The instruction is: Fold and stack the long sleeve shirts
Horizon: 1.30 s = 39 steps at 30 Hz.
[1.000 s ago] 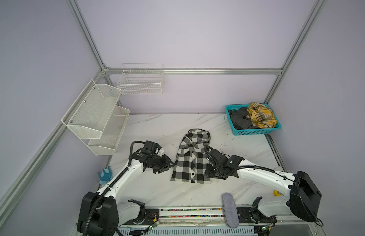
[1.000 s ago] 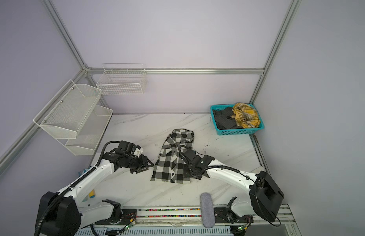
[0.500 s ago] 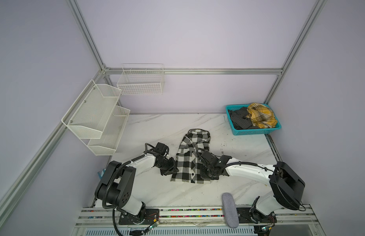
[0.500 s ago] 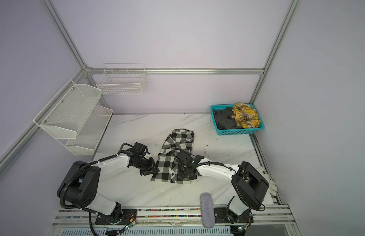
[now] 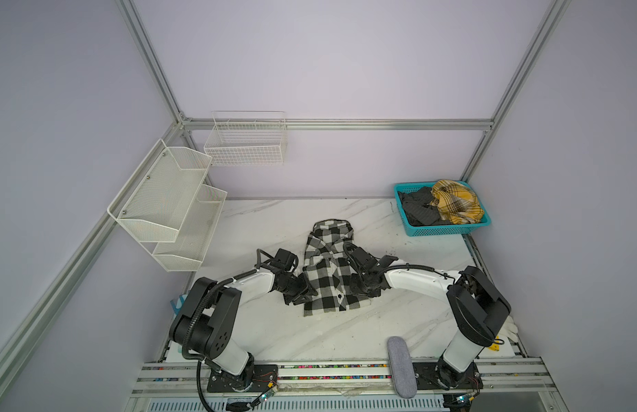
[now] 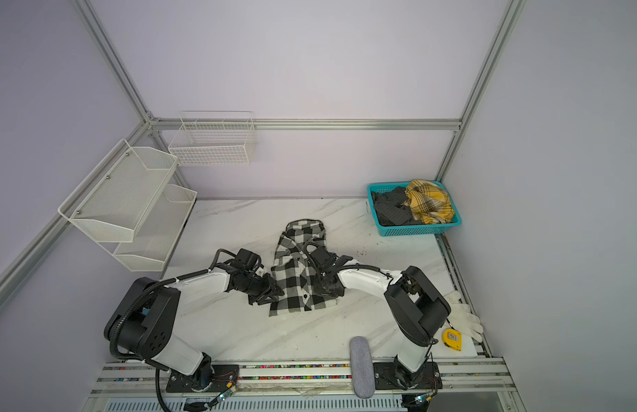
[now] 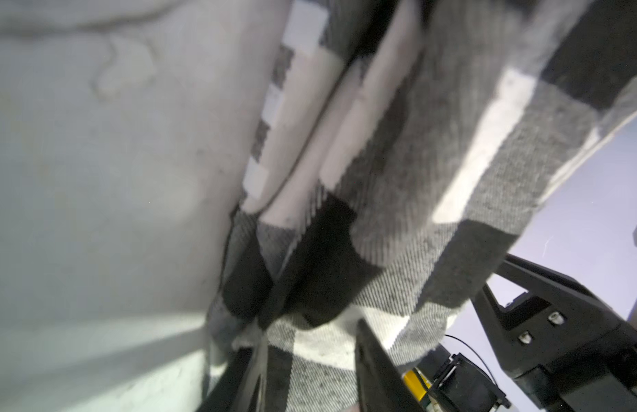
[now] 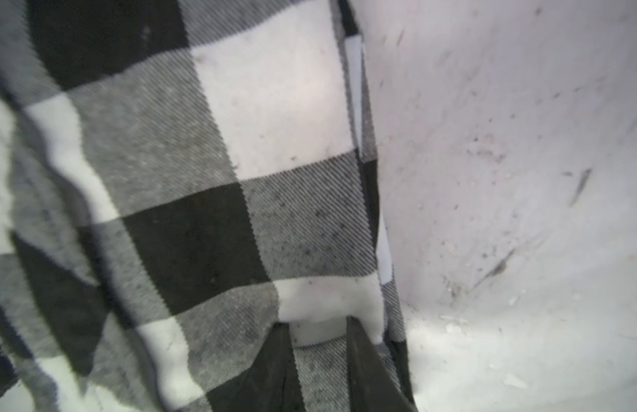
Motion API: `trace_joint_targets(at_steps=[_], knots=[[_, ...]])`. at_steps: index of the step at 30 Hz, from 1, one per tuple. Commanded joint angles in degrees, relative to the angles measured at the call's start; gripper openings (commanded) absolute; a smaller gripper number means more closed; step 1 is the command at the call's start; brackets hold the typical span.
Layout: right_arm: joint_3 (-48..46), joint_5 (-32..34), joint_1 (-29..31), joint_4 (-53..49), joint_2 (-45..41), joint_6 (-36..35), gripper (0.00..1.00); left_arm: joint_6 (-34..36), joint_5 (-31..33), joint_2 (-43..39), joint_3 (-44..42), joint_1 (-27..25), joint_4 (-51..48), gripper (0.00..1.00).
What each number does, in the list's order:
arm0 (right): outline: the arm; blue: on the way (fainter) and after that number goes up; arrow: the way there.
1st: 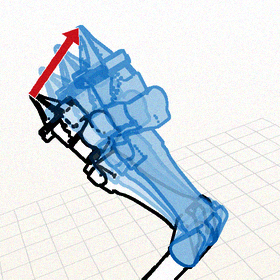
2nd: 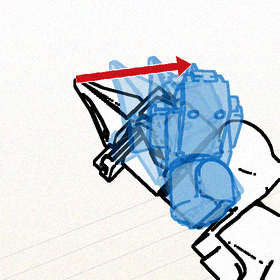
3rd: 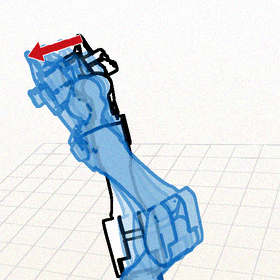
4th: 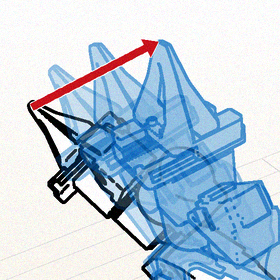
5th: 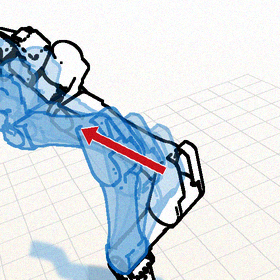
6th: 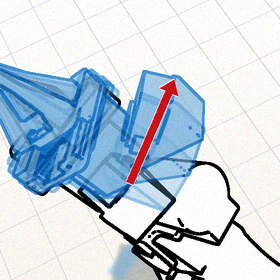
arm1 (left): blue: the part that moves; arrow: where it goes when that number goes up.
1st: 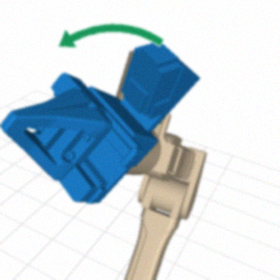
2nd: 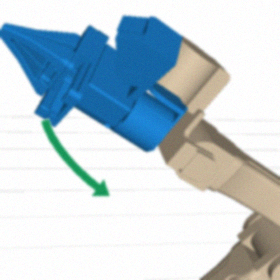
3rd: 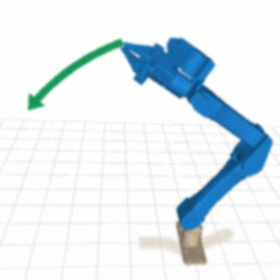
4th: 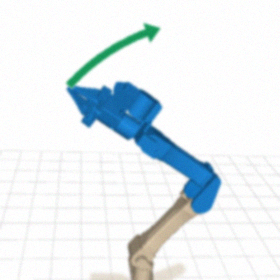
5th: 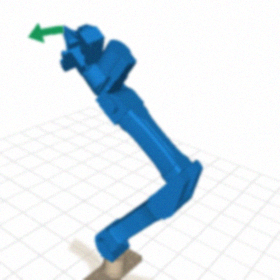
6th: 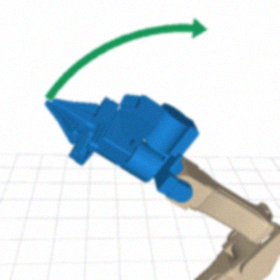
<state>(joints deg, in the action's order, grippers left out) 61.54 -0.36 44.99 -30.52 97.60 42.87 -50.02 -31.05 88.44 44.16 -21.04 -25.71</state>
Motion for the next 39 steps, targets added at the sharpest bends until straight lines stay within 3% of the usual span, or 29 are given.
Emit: trace_joint_targets(at_steps=[1,6,11,22,39], knots=[[0.8,2.5,0.2,-5.0,-5.7,-1.7,0.39,2.9,4.9,-5.8,5.2,-0.1,-8.5,0.60],[-2.4,2.0,-0.9,-6.8,-13.2,-0.1,0.57,5.2,4.9,-13.7,3.2,1.8,-14.9,0.71],[-7.0,-1.5,-4.7,-4.9,-16.1,-2.6,0.61,5.4,3.7,-18.5,-1.0,2.8,-17.3,0.74],[-10.3,-6.4,-7.1,0.4,-15.1,-5.9,0.57,3.1,2.3,-20.4,-6.0,4.7,-15.9,0.73],[-16.5,-10.1,-7.1,8.3,-12.6,-4.1,0.54,0.7,-0.5,-21.0,-12.6,5.5,-11.1,0.76]])
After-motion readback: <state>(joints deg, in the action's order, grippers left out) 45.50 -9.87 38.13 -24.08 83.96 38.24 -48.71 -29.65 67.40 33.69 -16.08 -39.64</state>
